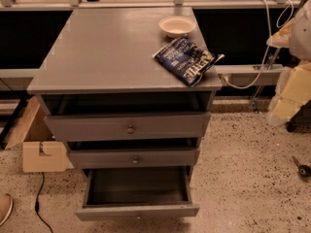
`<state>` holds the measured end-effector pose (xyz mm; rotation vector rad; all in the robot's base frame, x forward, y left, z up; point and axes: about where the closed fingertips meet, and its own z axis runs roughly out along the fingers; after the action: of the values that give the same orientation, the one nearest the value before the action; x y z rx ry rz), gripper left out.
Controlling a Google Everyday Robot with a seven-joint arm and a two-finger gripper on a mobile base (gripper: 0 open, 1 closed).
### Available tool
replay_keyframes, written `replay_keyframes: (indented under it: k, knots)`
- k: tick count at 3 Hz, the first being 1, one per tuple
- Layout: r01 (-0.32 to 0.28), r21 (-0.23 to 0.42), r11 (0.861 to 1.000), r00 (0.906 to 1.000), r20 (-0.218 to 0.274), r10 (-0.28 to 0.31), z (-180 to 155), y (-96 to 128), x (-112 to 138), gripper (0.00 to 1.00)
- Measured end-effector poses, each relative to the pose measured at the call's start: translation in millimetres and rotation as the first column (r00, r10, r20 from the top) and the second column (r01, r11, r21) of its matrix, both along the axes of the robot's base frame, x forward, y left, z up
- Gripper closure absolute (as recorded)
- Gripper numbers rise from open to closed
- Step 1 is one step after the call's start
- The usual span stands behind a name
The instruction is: Close bottom drawer
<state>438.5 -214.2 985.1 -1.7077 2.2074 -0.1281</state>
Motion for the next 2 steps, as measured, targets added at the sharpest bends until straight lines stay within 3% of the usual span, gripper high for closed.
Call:
replay_keyframes:
  k: [1,2]
  knots:
    - [0.0,0.0,1.0,1.0,0.0,0.0,-0.1,0.0,0.0,0.0]
    - [0.0,0.052,0.999,0.9991,-0.042,0.002,-41.1,3.2,-2.6,0.0]
